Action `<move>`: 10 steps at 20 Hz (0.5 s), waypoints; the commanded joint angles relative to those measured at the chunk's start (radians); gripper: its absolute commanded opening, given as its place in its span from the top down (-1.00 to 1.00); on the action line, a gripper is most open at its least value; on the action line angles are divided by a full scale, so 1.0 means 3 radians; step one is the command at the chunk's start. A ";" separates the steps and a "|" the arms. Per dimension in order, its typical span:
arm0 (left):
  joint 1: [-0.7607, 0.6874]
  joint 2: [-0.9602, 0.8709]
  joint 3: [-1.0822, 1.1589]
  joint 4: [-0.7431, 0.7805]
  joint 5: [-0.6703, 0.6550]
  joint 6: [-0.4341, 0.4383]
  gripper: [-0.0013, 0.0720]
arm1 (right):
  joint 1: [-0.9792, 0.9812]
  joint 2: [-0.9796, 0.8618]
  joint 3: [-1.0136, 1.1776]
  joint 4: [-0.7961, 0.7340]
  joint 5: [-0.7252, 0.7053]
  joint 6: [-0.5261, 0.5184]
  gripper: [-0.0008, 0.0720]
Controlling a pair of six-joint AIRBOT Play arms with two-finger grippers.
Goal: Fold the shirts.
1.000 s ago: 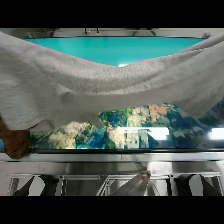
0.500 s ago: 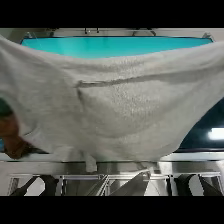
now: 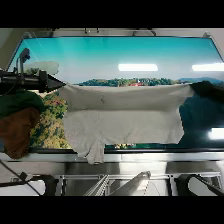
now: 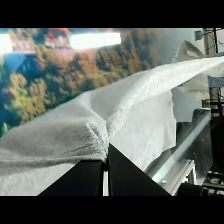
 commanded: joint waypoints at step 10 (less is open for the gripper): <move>-0.0168 -0.1439 0.1639 0.0359 -0.0546 -0.0589 0.91 | 0.0071 -0.1522 0.1029 0.0078 0.0607 -0.0156 0.94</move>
